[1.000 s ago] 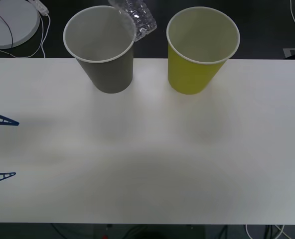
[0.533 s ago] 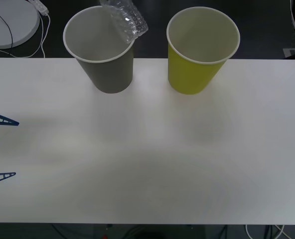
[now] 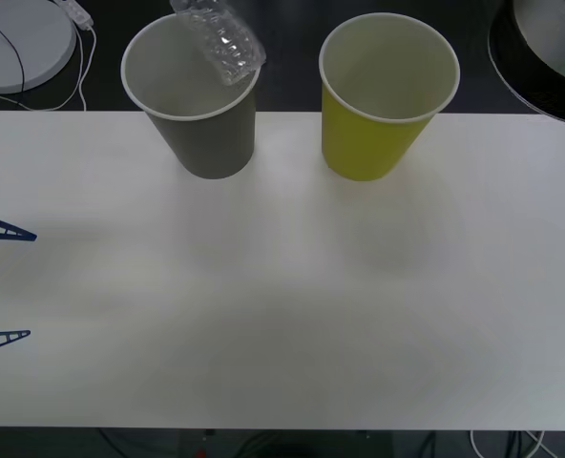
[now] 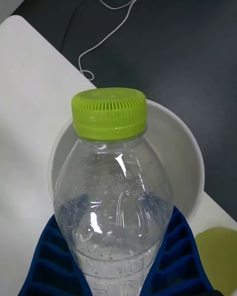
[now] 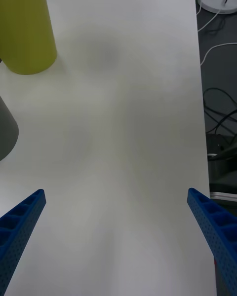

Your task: Put the can into the green bin and the plastic bottle into the gray bin

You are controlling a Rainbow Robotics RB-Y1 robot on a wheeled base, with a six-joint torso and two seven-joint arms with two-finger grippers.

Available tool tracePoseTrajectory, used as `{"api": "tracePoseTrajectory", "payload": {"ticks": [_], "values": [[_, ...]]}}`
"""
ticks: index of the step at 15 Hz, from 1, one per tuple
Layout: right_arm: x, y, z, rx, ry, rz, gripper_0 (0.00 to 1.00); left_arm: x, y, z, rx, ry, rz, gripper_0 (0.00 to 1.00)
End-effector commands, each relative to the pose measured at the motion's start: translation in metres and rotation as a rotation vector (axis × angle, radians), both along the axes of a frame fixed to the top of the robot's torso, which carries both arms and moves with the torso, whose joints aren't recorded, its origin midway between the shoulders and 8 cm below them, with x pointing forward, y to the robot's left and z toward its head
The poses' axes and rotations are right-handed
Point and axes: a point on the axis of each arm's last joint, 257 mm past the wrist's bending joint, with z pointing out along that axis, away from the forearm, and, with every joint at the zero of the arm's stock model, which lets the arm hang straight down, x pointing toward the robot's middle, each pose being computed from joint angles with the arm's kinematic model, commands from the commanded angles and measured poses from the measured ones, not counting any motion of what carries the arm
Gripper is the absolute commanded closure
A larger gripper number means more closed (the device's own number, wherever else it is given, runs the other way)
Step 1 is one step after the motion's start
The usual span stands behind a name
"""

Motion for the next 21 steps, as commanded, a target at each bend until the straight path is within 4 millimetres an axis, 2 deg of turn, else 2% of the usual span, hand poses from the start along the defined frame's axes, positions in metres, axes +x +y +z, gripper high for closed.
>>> {"api": "tracePoseTrajectory", "payload": {"ticks": [1, 13, 19, 20, 21], "values": [[0.002, 0.002, -0.001, -0.005, -0.012, -0.002, 1.0, 0.0, 0.0, 0.0, 0.0, 0.0, 0.0, 0.0], [0.017, 0.006, 0.002, 0.023, -0.075, -0.007, 1.0, 0.0, 0.0, 0.0, 0.0, 0.0, 0.0, 0.0], [0.017, 0.008, 0.0, 0.033, -0.068, -0.006, 0.99, 0.0, 0.0, 0.0, 0.0, 0.0, 0.0, 0.0], [0.017, 0.009, 0.001, 0.035, -0.069, -0.005, 0.71, 0.0, 0.0, 0.0, 0.0, 0.0, 0.0, 0.0], [0.017, 0.009, 0.001, 0.036, -0.069, -0.005, 0.16, 0.0, 0.0, 0.0, 0.0, 0.0, 0.0, 0.0]]}}
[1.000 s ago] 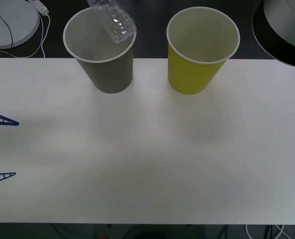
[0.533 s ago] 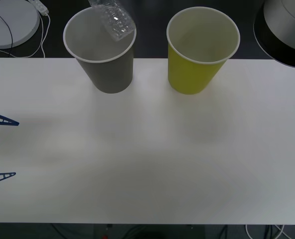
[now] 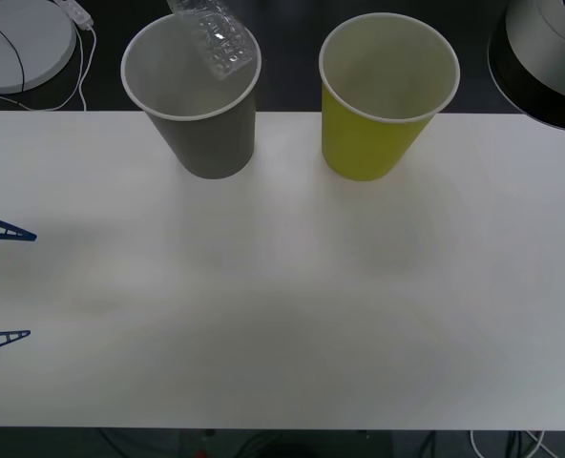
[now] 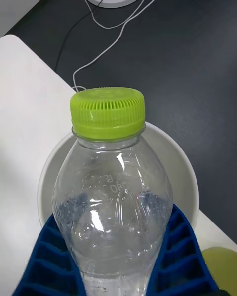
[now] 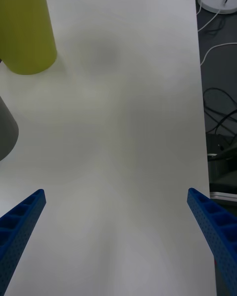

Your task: Put the can into the green bin and the plastic bottle into the gray bin

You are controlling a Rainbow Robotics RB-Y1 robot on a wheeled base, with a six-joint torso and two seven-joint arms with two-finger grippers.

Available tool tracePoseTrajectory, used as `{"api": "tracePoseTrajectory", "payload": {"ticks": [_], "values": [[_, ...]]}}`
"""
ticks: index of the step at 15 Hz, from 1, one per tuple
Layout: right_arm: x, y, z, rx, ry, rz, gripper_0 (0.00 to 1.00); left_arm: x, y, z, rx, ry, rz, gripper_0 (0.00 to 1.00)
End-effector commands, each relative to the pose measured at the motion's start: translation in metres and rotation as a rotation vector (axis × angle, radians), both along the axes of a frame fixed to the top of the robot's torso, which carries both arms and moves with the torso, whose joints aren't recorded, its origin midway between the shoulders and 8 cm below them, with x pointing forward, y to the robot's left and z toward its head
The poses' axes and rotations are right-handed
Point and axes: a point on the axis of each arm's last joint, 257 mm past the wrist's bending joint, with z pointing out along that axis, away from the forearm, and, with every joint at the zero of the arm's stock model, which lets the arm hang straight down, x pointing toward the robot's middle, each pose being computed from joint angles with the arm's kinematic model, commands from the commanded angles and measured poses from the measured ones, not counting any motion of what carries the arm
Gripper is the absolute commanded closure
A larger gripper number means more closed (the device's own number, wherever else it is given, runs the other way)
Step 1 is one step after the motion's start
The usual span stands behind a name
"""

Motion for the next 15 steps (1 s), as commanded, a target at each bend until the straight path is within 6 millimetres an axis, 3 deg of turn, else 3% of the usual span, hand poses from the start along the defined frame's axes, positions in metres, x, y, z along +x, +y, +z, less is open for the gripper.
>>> {"api": "tracePoseTrajectory", "payload": {"ticks": [1, 11, 15], "values": [[0.0, 0.002, -0.001, 0.006, 0.003, 0.002, 0.0, 0.0, 0.0, 0.0, 0.0, 0.0, 0.0, 0.0], [0.0, 0.004, 0.001, 0.022, 0.004, 0.004, 0.0, 0.0, 0.0, 0.0, 0.0, 0.0, 0.0, 0.0], [0.005, 0.003, -0.011, 0.037, 0.006, 0.014, 0.0, 0.0, 0.0, 0.0, 0.0, 0.0, 0.0, 0.0]]}}
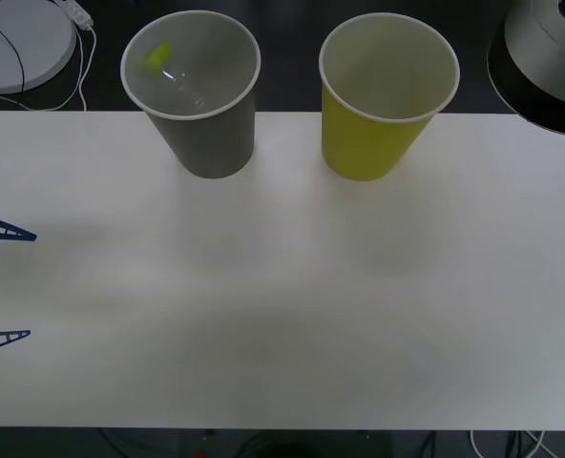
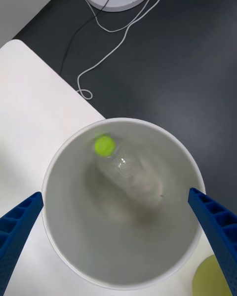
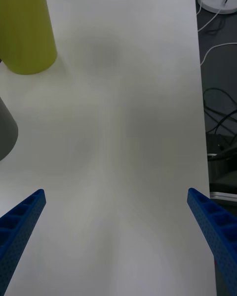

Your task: Put the can into the green bin and the plastic bottle into the gray bin

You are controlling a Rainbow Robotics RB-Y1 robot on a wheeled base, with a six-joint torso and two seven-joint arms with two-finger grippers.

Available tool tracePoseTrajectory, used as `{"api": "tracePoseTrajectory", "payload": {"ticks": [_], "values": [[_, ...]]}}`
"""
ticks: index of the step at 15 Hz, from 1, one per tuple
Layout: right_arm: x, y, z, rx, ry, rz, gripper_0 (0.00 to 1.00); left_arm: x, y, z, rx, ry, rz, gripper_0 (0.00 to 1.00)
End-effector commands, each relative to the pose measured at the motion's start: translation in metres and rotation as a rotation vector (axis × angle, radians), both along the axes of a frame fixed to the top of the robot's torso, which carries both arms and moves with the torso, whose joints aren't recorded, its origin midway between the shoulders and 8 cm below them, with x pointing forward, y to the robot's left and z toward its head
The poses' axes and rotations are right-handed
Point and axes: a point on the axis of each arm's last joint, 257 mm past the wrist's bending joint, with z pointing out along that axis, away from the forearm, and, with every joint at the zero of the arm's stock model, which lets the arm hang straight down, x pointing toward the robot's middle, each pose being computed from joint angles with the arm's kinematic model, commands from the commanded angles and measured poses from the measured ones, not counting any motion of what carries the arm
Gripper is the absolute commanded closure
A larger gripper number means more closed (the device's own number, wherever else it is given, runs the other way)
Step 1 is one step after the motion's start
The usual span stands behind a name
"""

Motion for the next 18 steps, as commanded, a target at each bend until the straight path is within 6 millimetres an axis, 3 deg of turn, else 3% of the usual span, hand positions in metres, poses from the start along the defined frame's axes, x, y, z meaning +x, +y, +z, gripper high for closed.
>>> {"api": "tracePoseTrajectory", "payload": {"ticks": [1, 5, 18], "values": [[0.004, 0.0, -0.009, 0.002, -0.005, 0.017, 0.0, 0.0, 0.0, 0.0, 0.0, 0.0, 0.0, 0.0], [0.001, -0.012, -0.014, 0.022, 0.028, 0.065, 0.0, 0.0, 0.0, 0.0, 0.0, 0.0, 0.0, 0.0], [-0.042, -0.065, -0.018, 0.093, 0.039, 0.338, 0.0, 0.0, 0.0, 0.0, 0.0, 0.0, 0.0, 0.0]]}}
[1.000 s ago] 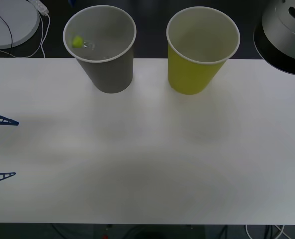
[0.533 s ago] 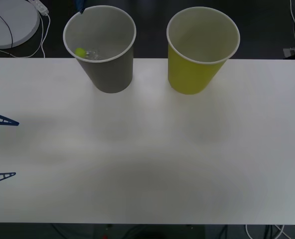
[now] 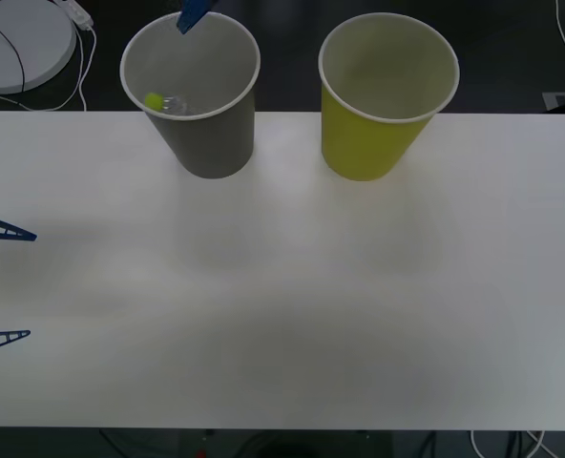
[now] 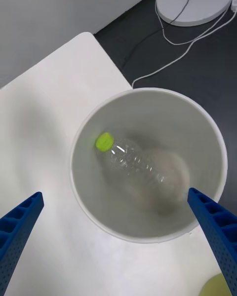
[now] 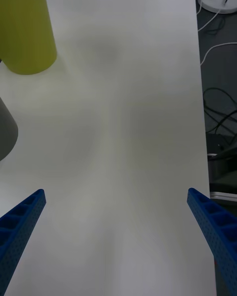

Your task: Put the can into the green bin and the plastic bottle into the gray bin

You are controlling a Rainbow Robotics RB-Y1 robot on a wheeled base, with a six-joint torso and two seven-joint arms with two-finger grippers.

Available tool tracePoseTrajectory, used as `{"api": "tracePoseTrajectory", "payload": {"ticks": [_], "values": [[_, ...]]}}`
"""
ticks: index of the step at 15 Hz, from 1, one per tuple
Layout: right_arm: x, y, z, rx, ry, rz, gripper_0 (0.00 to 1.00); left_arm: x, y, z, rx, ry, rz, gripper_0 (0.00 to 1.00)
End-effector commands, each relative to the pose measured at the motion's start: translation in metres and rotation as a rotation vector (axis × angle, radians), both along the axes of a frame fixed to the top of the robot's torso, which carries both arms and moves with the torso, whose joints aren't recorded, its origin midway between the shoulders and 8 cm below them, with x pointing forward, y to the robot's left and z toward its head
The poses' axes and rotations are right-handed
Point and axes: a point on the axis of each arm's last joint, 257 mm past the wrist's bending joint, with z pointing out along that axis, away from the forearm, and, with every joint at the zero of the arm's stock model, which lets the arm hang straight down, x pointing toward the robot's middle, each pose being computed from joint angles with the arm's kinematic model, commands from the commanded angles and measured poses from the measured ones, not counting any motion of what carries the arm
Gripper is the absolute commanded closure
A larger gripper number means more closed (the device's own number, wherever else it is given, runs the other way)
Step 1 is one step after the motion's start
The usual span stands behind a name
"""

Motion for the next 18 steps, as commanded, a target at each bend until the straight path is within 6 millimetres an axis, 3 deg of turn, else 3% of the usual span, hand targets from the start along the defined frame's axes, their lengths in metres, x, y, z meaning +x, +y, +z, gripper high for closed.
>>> {"api": "tracePoseTrajectory", "payload": {"ticks": [1, 9, 18], "values": [[-0.01, -0.014, -0.004, 0.016, 0.0, 0.036, 0.0, 0.0, 0.0, 0.0, 0.0, 0.0, 0.0, 0.0], [-0.041, -0.065, -0.017, 0.083, -0.055, 0.201, 0.0, 0.0, 0.0, 0.0, 0.0, 0.0, 0.0, 0.0], [-0.089, -0.141, -0.056, 0.149, -0.143, 0.36, 0.0, 0.0, 0.0, 0.0, 0.0, 0.0, 0.0, 0.0]]}}
